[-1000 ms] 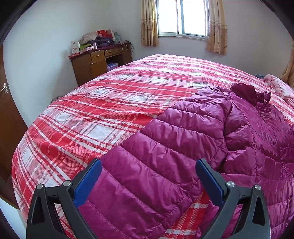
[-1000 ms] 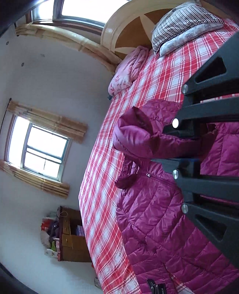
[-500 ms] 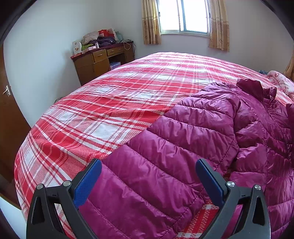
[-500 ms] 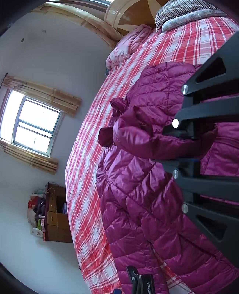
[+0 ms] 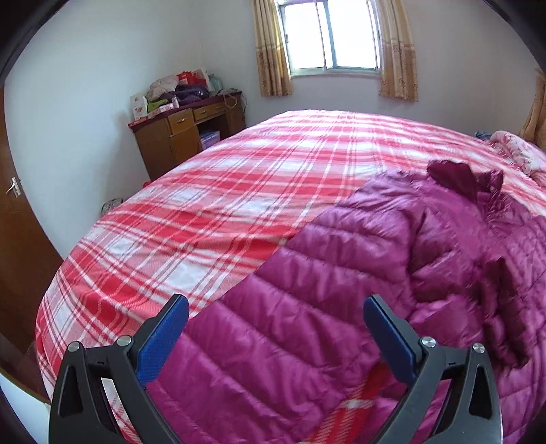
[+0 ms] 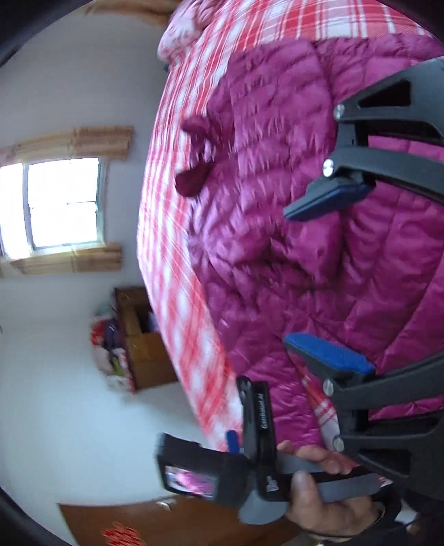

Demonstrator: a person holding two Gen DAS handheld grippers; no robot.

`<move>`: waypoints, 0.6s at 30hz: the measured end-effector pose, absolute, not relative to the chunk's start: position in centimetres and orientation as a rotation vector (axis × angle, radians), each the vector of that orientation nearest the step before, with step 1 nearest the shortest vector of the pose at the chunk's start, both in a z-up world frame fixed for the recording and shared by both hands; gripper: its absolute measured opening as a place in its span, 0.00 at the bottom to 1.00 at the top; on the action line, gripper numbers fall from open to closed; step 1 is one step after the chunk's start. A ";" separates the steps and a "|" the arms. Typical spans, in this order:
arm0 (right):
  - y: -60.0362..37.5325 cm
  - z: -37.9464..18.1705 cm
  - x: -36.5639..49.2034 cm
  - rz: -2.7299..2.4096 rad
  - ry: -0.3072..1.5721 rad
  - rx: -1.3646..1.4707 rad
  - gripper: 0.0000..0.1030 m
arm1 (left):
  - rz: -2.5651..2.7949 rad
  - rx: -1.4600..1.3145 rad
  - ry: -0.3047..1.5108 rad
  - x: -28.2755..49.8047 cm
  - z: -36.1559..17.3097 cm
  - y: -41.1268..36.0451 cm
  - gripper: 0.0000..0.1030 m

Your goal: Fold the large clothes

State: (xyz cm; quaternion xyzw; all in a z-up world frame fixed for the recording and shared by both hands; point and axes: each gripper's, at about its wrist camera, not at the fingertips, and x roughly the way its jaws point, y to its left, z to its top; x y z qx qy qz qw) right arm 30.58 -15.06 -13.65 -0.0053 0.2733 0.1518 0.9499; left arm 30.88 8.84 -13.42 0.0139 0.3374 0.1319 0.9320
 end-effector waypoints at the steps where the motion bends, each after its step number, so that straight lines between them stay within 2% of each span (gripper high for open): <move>1: -16.2 -13.5 31.4 0.234 0.567 -0.008 0.37 | 0.250 0.028 0.681 31.0 -12.8 7.8 0.99; 5: -19.4 -15.4 36.2 0.052 0.683 0.038 0.37 | 0.164 0.068 0.625 31.4 -11.2 2.2 0.99; 9: -18.8 -19.7 38.1 0.033 0.783 0.000 0.37 | 0.163 0.118 0.639 32.9 -13.2 -2.3 0.99; 14: -18.0 -20.6 37.0 0.043 0.772 -0.007 0.37 | 0.262 0.175 0.729 34.8 -18.1 -2.5 0.99; 18: -19.2 -19.8 36.3 0.079 0.774 0.042 0.37 | 0.248 0.129 0.794 35.8 -19.0 -1.5 0.99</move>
